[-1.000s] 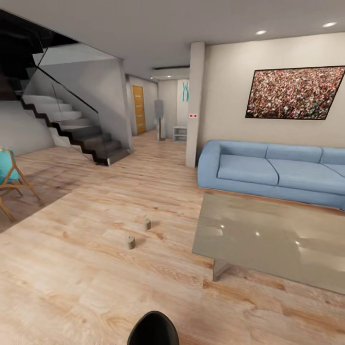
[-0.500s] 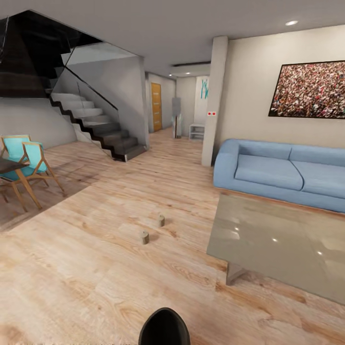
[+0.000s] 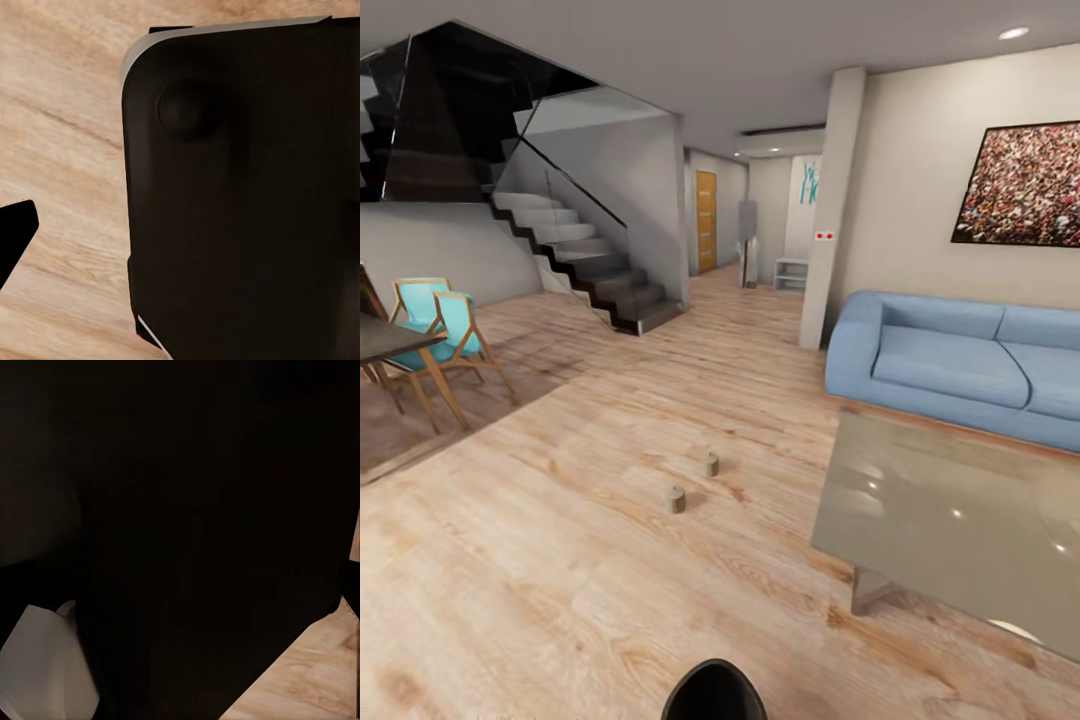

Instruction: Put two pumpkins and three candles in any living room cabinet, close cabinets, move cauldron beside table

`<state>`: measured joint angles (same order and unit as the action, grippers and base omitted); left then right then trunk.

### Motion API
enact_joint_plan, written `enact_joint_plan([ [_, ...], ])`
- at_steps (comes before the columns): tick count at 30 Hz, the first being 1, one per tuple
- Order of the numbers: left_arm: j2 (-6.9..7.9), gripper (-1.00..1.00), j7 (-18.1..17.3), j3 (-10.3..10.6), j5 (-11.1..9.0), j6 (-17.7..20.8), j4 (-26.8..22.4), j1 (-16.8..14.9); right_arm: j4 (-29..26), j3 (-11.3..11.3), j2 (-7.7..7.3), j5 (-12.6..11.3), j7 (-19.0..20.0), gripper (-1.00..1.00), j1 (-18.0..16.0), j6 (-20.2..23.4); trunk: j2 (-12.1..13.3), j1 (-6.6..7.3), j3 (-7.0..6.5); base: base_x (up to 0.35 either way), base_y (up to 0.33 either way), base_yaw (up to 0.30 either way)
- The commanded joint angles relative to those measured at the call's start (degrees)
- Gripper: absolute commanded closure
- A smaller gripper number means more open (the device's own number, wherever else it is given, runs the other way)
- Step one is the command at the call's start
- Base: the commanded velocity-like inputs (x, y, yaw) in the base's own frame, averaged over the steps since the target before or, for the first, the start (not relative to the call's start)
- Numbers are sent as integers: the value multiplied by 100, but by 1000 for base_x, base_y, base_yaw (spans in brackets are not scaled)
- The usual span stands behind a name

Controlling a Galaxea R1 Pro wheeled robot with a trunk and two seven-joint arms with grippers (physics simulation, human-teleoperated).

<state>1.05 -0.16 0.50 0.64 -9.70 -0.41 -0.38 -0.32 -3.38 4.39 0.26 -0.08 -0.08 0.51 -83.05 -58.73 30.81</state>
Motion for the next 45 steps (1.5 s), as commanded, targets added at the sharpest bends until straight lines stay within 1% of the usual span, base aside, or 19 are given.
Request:
enact_joint_plan([
  [1,1,-100,-2,4,6,-20,6,-4,-3,-33,1,4,-1,-100,-1,5,-3,0,5,15,0,212],
  [7,1,-100,-2,3,10,-22,6,-2,0,-31,1,7,-1,-100,-1,5,-3,0,5,17,0,231],
  [12,1,-100,-2,8,14,-23,6,-3,-2,-38,1,2,-1,-100,-1,6,-3,0,6,174,-34,97],
  [27,1,-100,-2,12,15,-28,5,-1,-3,-40,1,1,-1,-100,-1,5,-3,0,6,97,-59,8],
  [45,1,-100,-2,12,-2,-30,2,-2,-3,-72,-10,-40,-4,-100,-1,9,-3,0,6,10,-8,0],
])
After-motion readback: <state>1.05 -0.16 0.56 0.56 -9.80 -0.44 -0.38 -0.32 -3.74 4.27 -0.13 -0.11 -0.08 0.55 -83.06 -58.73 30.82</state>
